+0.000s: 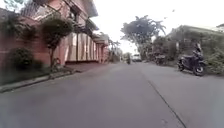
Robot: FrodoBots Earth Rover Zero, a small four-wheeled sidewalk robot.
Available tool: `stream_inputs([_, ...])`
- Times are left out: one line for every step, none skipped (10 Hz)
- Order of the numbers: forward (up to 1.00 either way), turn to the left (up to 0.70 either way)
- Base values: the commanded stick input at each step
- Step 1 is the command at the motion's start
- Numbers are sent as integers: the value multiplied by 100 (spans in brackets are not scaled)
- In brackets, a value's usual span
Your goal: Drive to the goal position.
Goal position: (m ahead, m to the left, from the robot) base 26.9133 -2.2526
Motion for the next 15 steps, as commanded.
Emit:
stream_inputs([100,8])
stream_inputs([100,8])
stream_inputs([100,8])
stream_inputs([100,8])
stream_inputs([100,8])
stream_inputs([100,8])
stream_inputs([100,8])
stream_inputs([100,8])
stream_inputs([100,8])
stream_inputs([100,8])
stream_inputs([97,8])
stream_inputs([64,5])
stream_inputs([32,3])
stream_inputs([0,0])
stream_inputs([0,0])
